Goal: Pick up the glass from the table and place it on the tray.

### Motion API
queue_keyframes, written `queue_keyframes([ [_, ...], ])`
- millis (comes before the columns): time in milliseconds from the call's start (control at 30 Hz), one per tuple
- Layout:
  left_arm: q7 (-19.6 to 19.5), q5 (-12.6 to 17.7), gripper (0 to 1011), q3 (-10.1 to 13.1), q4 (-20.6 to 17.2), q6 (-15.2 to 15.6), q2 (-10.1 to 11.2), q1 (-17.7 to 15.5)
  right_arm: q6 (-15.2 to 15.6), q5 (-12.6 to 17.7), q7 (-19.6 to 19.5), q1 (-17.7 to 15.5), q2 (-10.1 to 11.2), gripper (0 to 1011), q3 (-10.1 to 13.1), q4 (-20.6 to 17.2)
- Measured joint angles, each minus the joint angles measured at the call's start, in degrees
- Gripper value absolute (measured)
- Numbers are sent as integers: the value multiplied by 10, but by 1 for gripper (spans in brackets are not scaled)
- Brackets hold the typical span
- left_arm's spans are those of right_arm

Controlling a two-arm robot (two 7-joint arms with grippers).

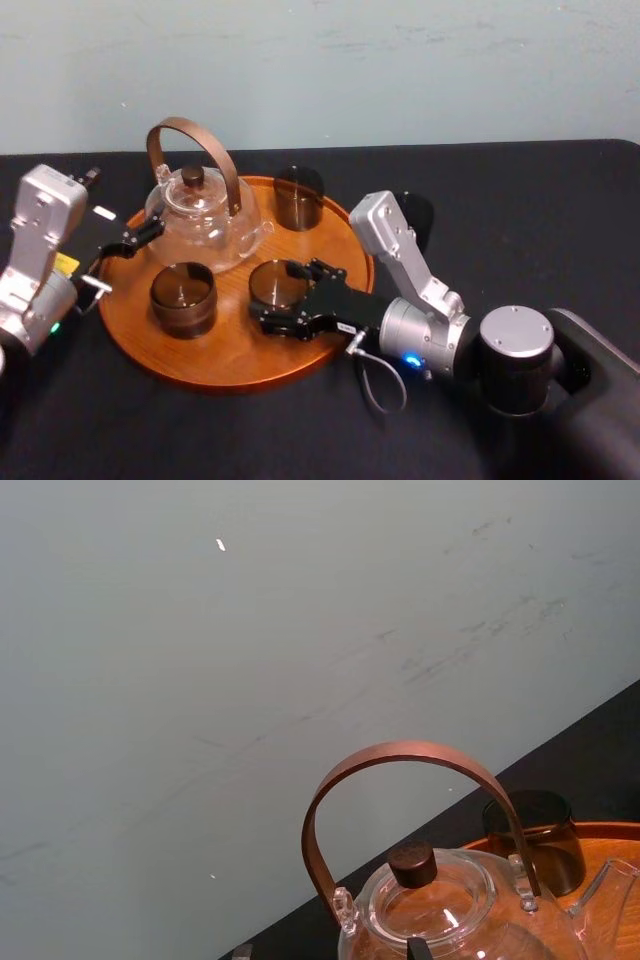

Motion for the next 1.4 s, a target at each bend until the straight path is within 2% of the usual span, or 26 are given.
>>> queue_keyframes([
  [267,0,0,1001,0,0,0,0,0,-6,-3,1,7,-5,905,-9,17],
  [733,0,0,1001,0,0,0,0,0,-6,-3,1,6,-4,905,-7,16],
  [900,0,0,1001,0,0,0,0,0,-5,-2,1,6,-4,1002,-7,15],
  [1400,0,0,1001,0,0,0,0,0,-5,-2,1,6,-4,1003,-6,14],
])
